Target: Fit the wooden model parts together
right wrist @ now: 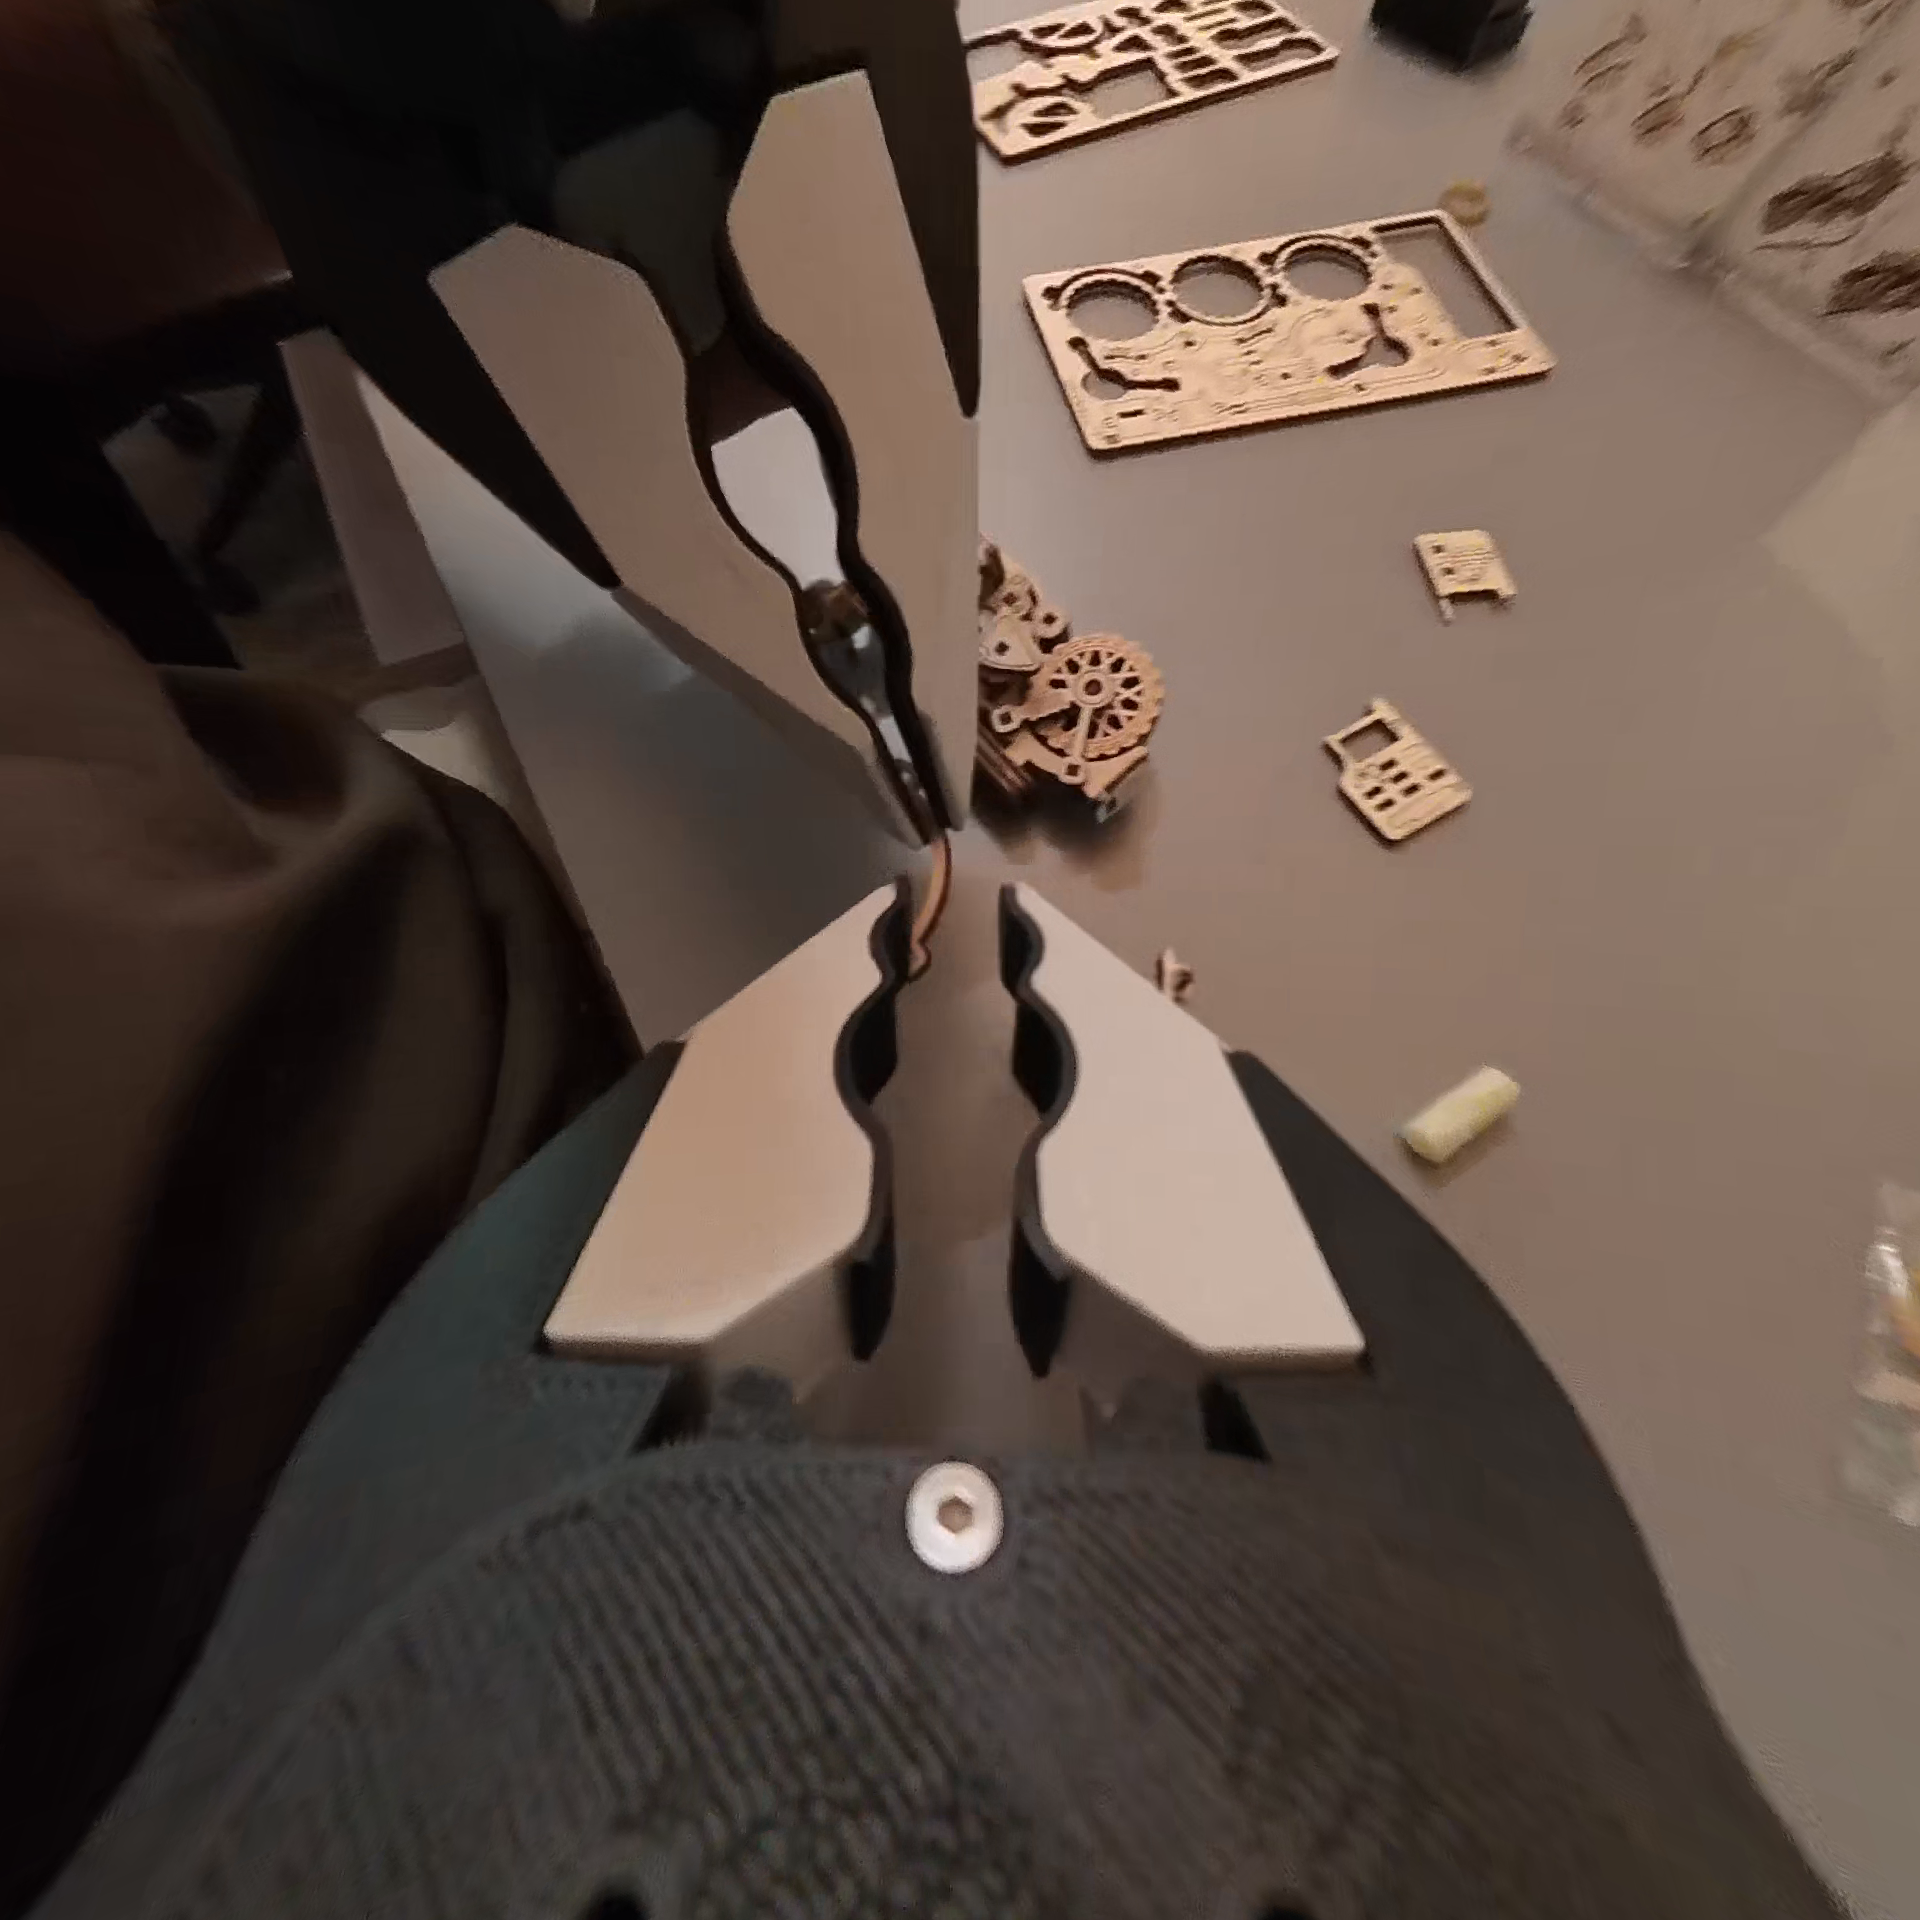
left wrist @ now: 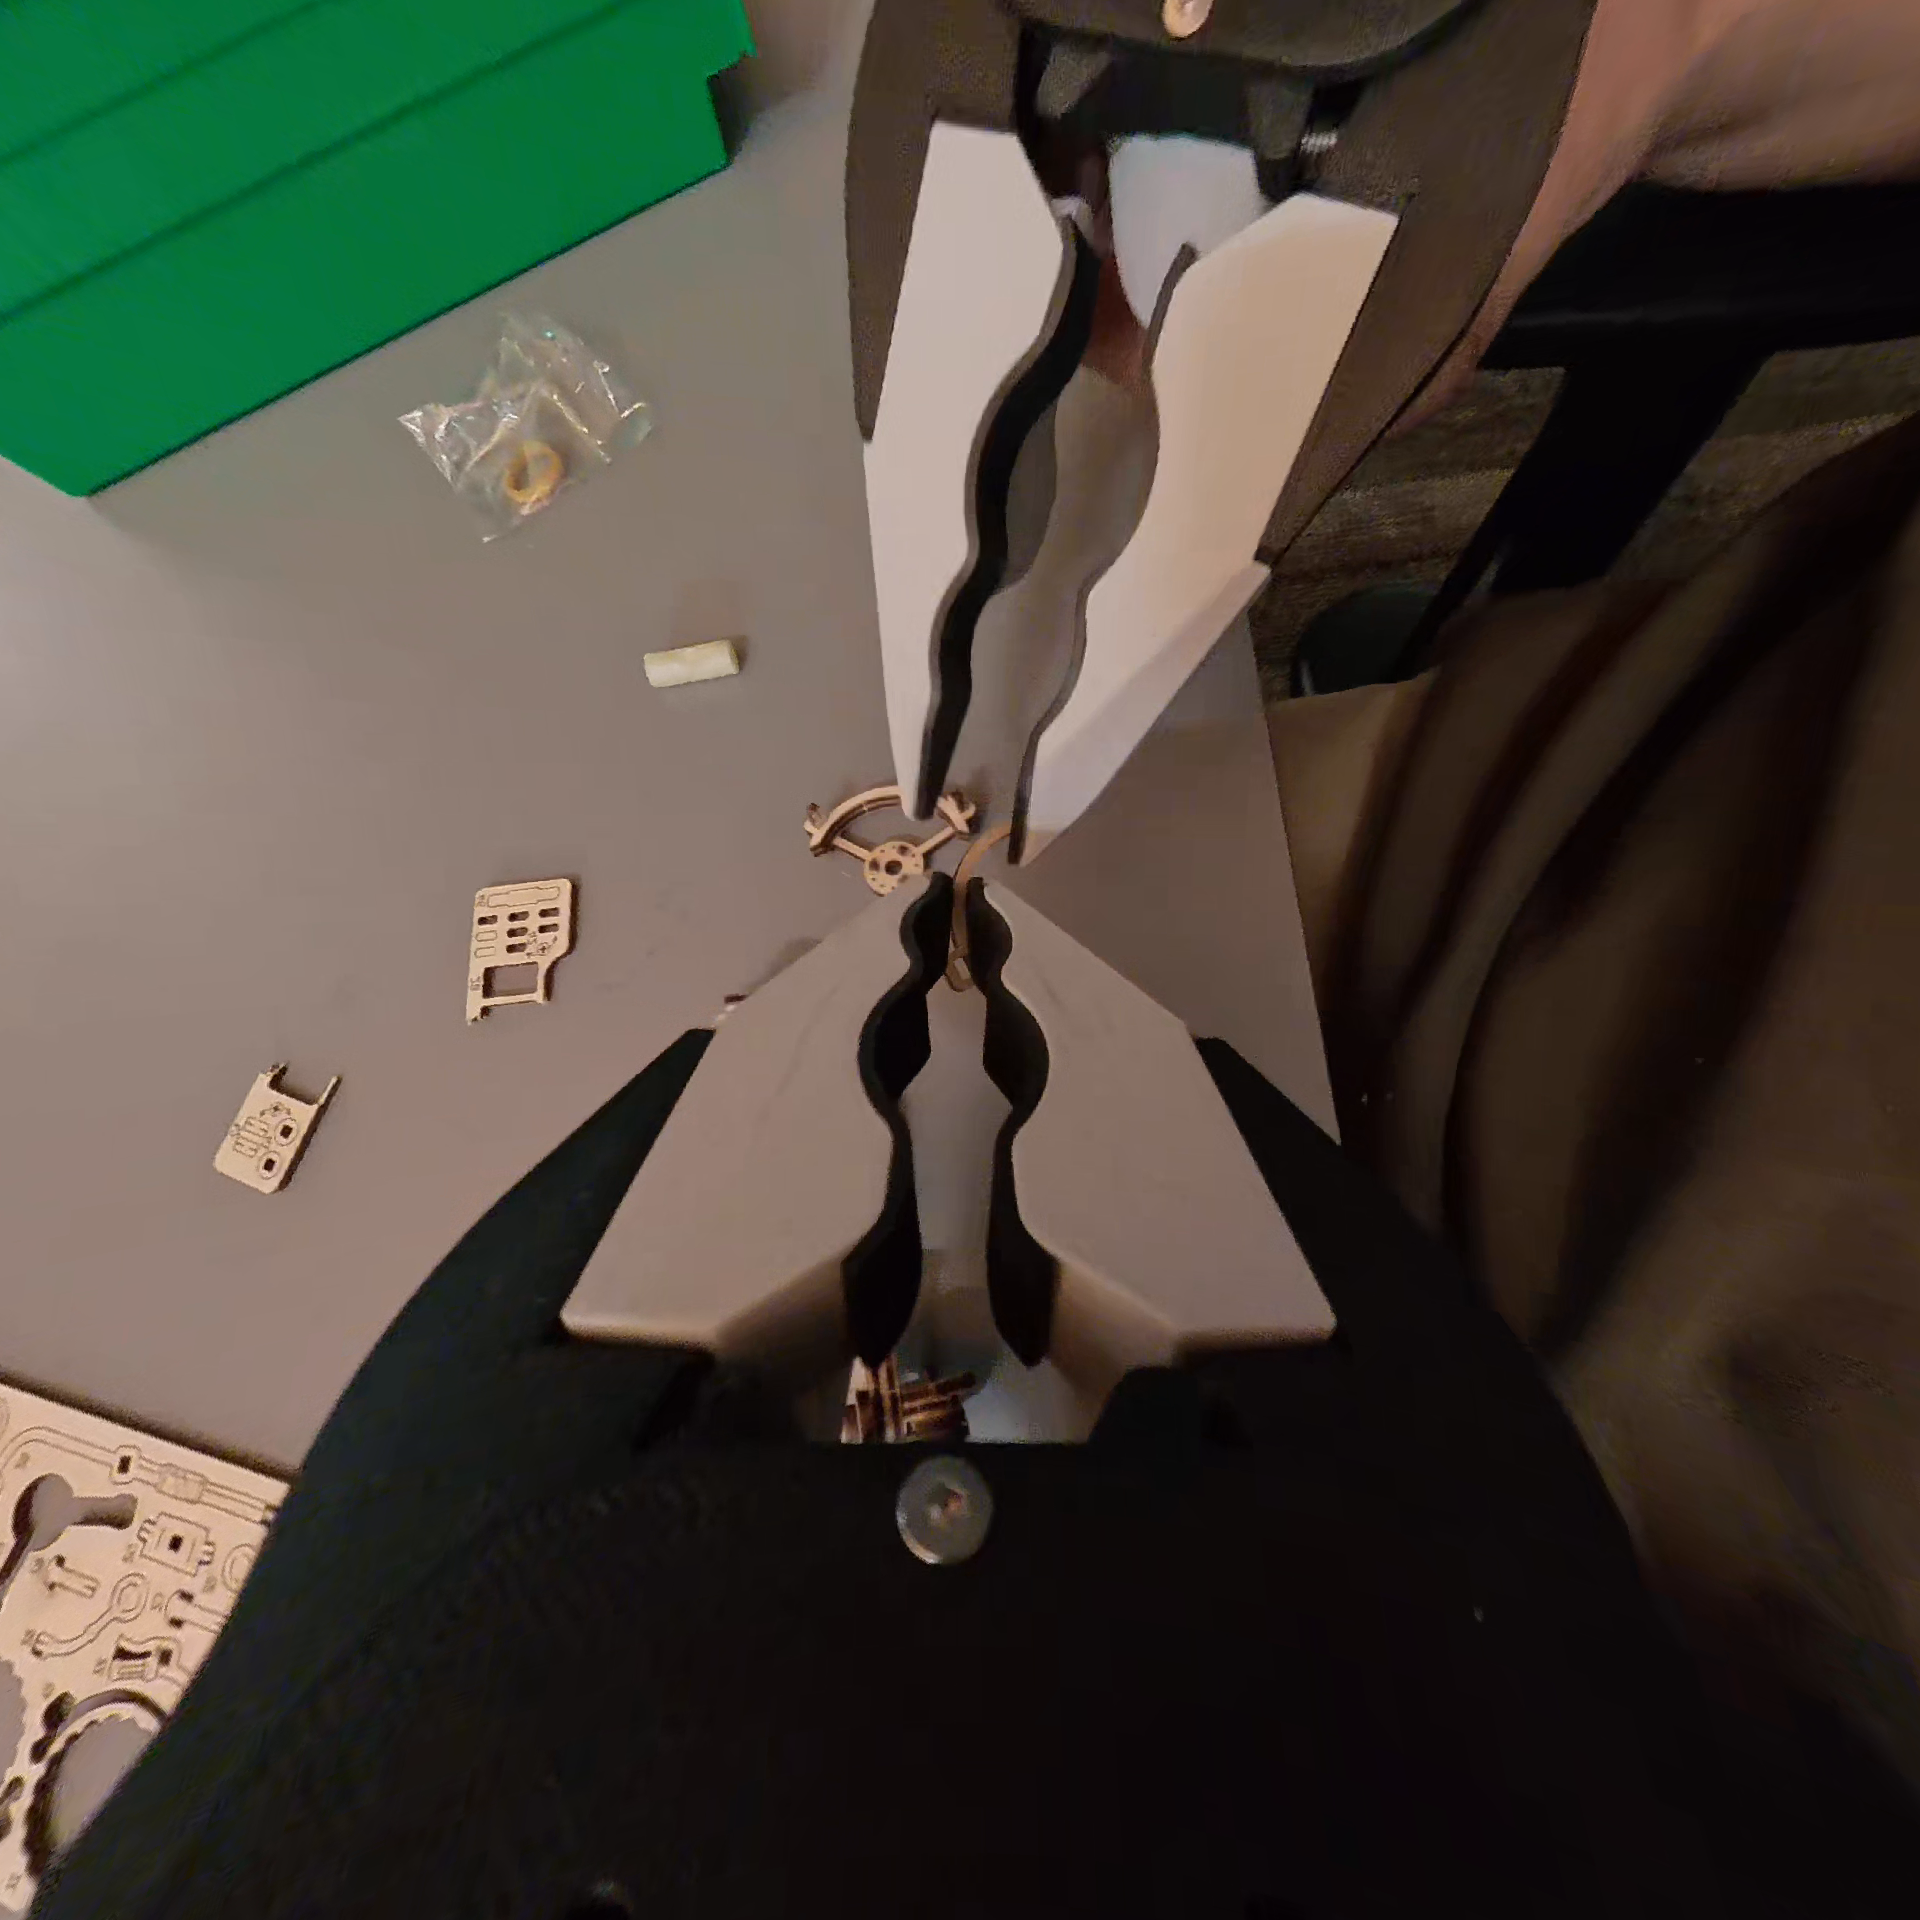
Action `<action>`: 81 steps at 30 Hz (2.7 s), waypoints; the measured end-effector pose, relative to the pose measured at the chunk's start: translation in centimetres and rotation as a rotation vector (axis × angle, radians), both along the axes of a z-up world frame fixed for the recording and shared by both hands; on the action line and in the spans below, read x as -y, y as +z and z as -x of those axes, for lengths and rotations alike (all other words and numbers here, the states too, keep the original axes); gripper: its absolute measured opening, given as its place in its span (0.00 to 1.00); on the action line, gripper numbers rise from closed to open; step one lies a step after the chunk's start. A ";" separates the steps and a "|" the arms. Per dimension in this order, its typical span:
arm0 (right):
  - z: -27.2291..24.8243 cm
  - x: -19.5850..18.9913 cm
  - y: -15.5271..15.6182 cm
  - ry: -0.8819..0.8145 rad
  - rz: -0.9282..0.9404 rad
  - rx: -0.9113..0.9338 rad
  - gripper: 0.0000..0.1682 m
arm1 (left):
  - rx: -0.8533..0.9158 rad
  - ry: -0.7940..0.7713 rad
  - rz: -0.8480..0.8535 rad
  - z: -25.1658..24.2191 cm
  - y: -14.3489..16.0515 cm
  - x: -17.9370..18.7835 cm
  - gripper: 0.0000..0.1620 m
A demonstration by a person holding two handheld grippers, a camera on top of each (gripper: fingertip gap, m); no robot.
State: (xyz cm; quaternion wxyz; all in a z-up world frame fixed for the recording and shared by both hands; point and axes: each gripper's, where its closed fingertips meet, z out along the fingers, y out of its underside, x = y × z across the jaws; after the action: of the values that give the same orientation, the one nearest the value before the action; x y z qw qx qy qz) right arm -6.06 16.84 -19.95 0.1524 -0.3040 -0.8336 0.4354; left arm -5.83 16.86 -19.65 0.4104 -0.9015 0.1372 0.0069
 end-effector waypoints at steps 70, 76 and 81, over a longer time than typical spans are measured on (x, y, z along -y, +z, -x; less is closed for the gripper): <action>3.2 -4.2 -0.1 -0.271 0.596 0.446 0.01 | 0.231 0.249 -0.171 1.0 -1.6 -3.4 0.34; 2.9 -4.5 -3.3 -0.355 0.398 0.574 0.00 | 0.171 0.276 -0.104 1.1 -2.6 -3.5 0.29; 2.6 -4.2 -2.6 -0.328 0.432 0.569 0.01 | 0.092 0.261 -0.059 1.1 -3.5 -3.3 0.25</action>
State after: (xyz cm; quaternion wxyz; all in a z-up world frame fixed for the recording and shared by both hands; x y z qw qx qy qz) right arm -8.70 21.04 -22.54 -0.0848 -0.5668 -0.6721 0.4688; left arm -6.91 20.16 -23.18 0.4380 -0.8987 -0.0005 0.0231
